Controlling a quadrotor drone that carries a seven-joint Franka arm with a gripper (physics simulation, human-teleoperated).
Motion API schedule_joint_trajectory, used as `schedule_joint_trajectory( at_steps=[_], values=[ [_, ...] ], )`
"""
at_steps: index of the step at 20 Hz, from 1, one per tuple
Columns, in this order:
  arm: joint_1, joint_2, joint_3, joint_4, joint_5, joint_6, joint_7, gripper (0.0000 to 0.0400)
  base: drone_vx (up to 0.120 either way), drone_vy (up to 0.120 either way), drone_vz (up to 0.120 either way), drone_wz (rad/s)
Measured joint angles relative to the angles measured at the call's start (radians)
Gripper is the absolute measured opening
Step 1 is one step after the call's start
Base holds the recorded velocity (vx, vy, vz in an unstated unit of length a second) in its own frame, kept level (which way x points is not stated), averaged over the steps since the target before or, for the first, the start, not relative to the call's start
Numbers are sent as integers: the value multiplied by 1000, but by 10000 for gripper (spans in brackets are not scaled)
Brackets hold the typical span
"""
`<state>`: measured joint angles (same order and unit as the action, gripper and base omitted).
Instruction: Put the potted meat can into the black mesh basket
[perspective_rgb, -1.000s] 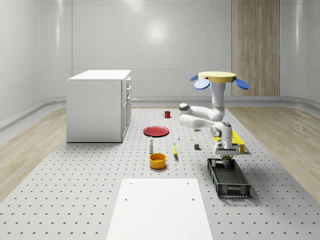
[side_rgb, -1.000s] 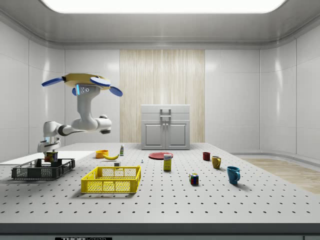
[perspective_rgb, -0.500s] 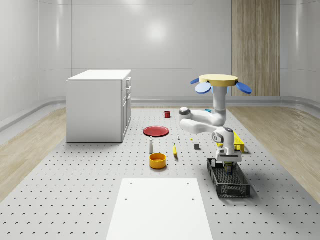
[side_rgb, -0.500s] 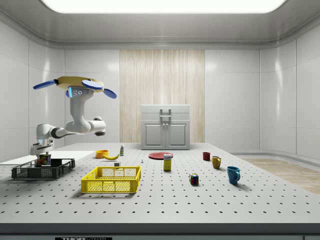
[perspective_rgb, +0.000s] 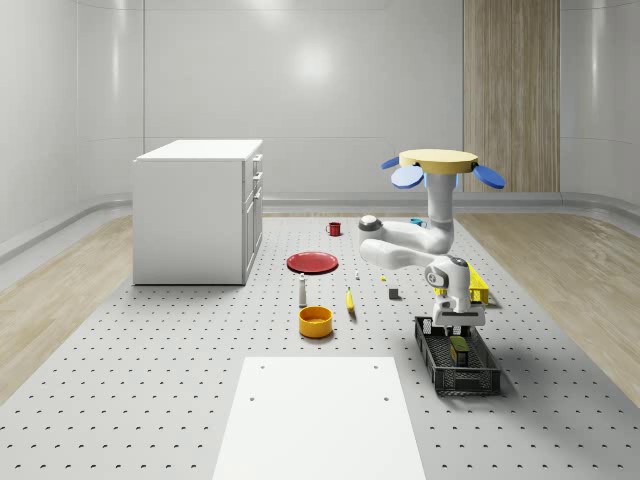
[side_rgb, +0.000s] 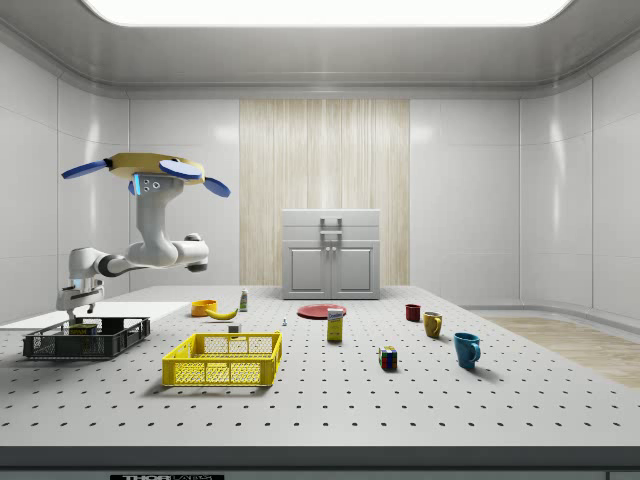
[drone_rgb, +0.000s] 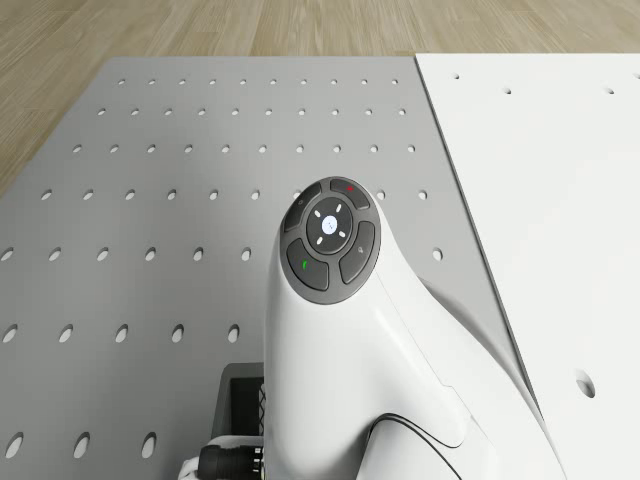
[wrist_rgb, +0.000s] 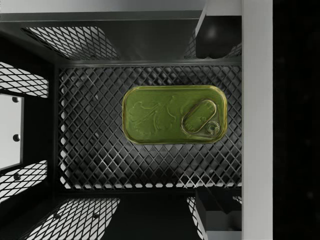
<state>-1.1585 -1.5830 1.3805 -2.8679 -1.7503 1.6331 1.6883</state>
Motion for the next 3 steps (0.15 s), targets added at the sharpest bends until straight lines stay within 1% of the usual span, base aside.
schedule_joint_trajectory(
  at_steps=[3],
  values=[
    [0, 0, 0, 0, 0, 0, -5, 390, 0, 0, 0, 0]
  ],
)
